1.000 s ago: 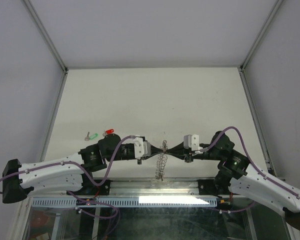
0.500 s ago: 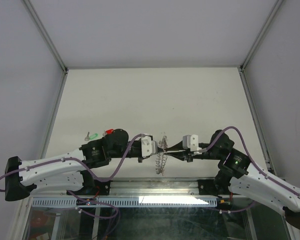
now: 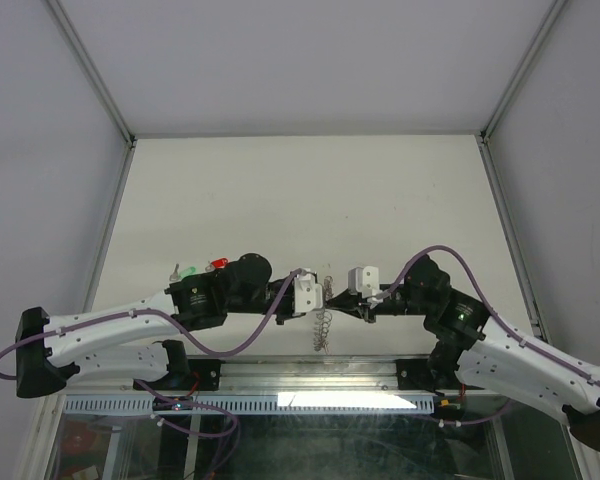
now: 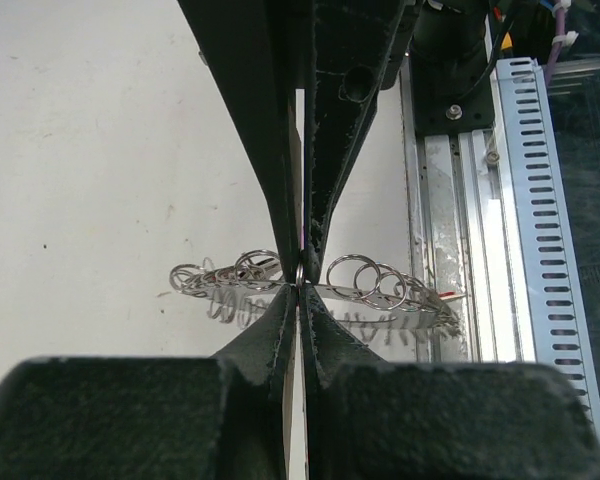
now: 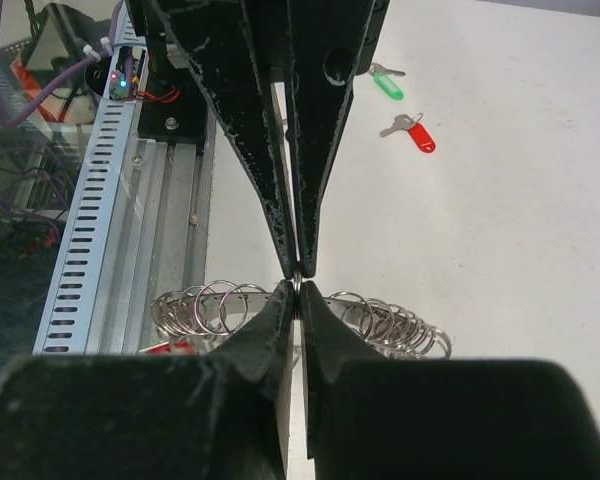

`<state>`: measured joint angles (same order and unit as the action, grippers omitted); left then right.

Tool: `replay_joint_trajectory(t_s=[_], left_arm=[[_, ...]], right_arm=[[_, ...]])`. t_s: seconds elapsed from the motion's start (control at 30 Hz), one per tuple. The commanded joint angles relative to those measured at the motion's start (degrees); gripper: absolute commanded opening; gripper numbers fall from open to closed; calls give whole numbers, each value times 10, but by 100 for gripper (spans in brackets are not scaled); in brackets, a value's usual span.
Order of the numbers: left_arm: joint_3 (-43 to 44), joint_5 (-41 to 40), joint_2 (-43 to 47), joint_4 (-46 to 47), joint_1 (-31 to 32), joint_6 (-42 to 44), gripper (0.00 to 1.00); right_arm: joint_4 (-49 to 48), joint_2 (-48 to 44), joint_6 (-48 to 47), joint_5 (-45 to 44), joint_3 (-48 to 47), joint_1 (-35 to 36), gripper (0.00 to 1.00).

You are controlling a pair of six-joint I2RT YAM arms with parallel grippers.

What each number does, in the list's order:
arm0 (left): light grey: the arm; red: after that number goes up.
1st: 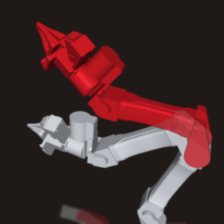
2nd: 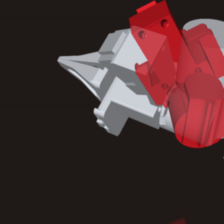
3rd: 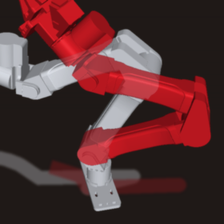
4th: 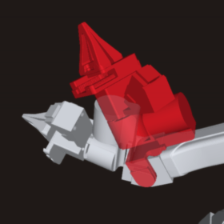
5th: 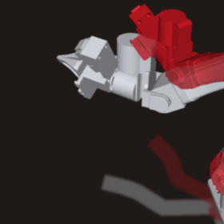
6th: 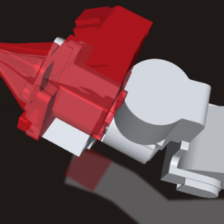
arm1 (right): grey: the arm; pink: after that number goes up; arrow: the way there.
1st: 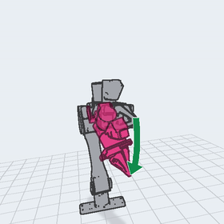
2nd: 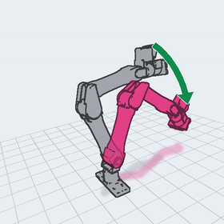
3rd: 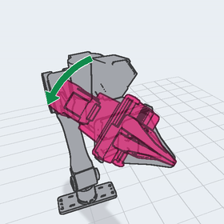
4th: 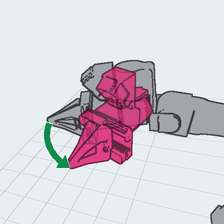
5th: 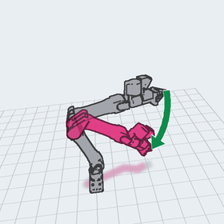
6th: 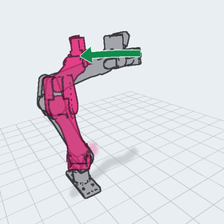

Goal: Put the keys on the keyring

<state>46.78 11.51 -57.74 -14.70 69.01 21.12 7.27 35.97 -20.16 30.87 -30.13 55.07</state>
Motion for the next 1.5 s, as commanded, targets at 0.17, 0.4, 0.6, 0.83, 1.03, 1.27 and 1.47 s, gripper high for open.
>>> replay_joint_trajectory(t_s=[0.17,0.4,0.6,0.83,1.03,1.27,1.47], left_arm=[[36,5,16,25,4,13,0],[12,10,48,52,4,2,17],[-27,19,90,106,4,-27,35],[-40,24,85,141,4,-42,31],[-40,33,71,158,4,-44,31],[-42,30,66,160,4,-43,26],[-45,29,67,158,4,-44,15]], right_arm=[[-1,-4,-14,-17,-26,4,0],[-60,-42,19,-30,-2,4,0],[-123,-77,57,-26,22,4,0],[-213,-96,104,-6,50,4,0],[-258,-92,124,6,62,4,0],[-257,-88,120,16,61,4,0],[-250,-84,113,19,54,4,0]])
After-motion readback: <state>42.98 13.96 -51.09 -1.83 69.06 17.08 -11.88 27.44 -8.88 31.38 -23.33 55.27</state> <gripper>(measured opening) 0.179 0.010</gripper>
